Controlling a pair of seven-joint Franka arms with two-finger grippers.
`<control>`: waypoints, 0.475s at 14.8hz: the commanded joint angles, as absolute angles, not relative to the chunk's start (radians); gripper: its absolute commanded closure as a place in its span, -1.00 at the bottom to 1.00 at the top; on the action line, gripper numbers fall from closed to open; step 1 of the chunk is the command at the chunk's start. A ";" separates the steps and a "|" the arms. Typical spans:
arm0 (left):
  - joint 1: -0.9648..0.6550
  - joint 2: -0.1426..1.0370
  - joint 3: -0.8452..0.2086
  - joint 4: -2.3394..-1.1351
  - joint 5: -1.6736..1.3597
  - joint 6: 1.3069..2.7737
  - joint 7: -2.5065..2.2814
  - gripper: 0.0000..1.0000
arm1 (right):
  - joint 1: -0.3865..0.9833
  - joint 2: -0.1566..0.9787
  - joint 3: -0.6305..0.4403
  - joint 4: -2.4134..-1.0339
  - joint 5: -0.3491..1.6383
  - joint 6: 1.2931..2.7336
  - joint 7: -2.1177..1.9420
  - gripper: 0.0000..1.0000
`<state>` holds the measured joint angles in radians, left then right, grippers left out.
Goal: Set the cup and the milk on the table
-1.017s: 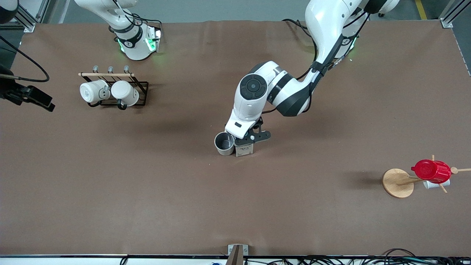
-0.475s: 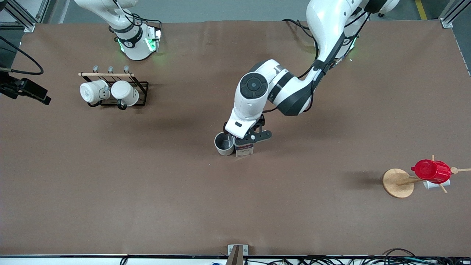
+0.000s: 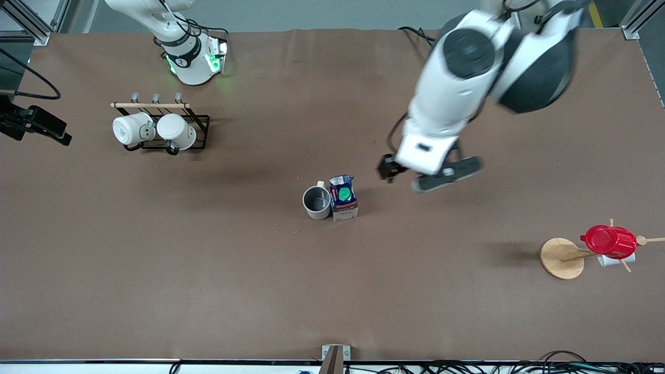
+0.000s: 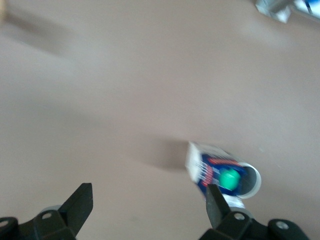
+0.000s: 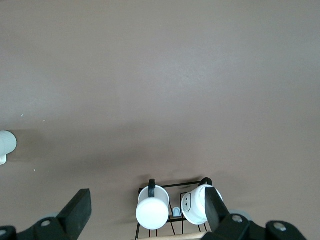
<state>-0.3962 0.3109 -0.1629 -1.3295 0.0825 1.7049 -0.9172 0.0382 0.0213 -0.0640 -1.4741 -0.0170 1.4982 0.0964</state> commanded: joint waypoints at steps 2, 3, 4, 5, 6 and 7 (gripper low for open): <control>-0.295 0.204 -0.175 -1.374 0.124 1.637 -0.784 -1.00 | 0.040 0.012 -0.067 -1.471 0.002 1.494 0.084 -1.00; -0.272 0.180 -0.175 -1.382 0.124 1.623 -0.746 -1.00 | 0.040 0.012 -0.067 -1.471 0.002 1.494 0.084 -1.00; -0.238 0.154 -0.175 -1.396 0.123 1.614 -0.685 -1.00 | 0.040 0.012 -0.067 -1.471 0.002 1.493 0.084 -1.00; -0.206 0.134 -0.176 -1.410 0.121 1.591 -0.611 -1.00 | 0.040 0.012 -0.067 -1.471 0.002 1.491 0.084 -1.00; -0.175 0.111 -0.178 -1.423 0.114 1.576 -0.536 -1.00 | 0.040 0.012 -0.067 -1.471 0.002 1.491 0.083 -1.00; -0.132 0.089 -0.179 -1.446 0.101 1.577 -0.482 -1.00 | 0.038 0.012 -0.067 -1.471 0.000 1.491 0.078 -1.00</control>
<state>-0.2012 0.1593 -0.1654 -1.3738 0.1040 1.5843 -0.5880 0.0384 0.0214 -0.0641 -1.4734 -0.0158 1.4983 0.0926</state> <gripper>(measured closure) 0.000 0.000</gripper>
